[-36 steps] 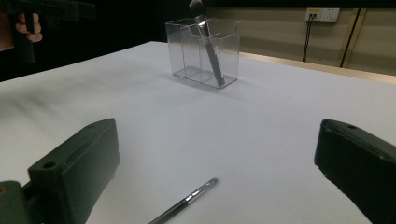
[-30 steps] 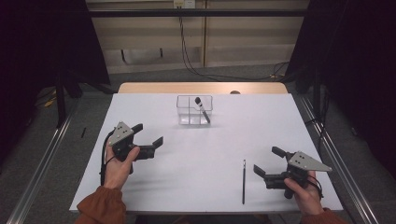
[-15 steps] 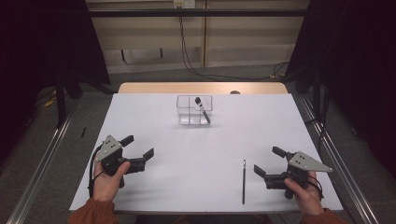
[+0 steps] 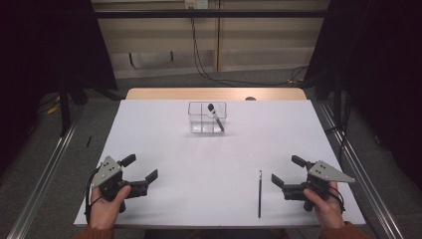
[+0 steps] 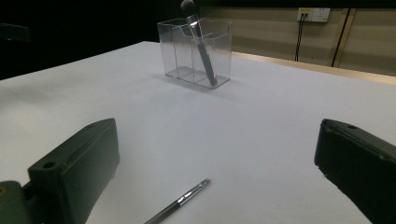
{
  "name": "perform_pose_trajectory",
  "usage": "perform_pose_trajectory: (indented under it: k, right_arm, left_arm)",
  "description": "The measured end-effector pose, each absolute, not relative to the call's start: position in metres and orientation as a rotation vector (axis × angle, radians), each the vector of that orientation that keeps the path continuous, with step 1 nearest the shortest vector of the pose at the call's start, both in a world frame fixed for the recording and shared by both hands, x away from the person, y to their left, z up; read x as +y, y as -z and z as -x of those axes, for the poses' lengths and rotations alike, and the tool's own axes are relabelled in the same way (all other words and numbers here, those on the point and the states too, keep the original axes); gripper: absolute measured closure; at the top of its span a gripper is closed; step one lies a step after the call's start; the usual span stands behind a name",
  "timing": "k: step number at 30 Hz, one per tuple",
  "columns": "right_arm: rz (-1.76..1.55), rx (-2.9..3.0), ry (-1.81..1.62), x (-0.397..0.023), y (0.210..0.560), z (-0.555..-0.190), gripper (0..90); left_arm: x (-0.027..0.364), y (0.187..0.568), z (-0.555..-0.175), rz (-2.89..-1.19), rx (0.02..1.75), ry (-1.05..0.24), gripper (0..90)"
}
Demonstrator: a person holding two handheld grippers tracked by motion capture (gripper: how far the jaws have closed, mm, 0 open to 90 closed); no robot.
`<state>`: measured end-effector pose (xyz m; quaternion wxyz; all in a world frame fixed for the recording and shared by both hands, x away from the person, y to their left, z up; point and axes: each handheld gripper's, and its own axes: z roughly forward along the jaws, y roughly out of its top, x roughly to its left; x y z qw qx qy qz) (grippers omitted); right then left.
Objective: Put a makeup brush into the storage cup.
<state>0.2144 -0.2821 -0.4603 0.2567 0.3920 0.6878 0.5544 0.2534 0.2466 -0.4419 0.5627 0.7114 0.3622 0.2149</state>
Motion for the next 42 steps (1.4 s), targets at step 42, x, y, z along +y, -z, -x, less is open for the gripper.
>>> perform_pose_trajectory:
  k: [42]
  right_arm:
    - [-1.1,1.98,-1.426,-0.255,0.453,-0.234,2.7]
  left_arm:
    - [0.252,0.442,-0.245,-1.677,0.866,-0.558,2.1]
